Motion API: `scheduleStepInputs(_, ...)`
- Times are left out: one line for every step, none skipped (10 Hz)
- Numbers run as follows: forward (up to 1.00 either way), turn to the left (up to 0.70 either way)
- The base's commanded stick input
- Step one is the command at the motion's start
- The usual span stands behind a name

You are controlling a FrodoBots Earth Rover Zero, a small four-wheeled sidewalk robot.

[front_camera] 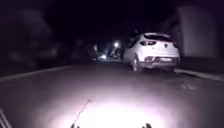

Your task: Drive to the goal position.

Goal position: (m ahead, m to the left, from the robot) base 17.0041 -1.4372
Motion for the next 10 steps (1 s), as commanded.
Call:
scheduleStepInputs(0.70, 0.00)
scheduleStepInputs(0.70, 0.00)
scheduleStepInputs(0.70, 0.00)
scheduleStepInputs(0.70, 0.00)
scheduleStepInputs(0.70, 0.00)
scheduleStepInputs(0.70, 0.00)
scheduleStepInputs(0.70, 0.00)
scheduleStepInputs(0.70, 0.00)
scheduleStepInputs(0.70, 0.00)
scheduleStepInputs(0.70, 0.00)
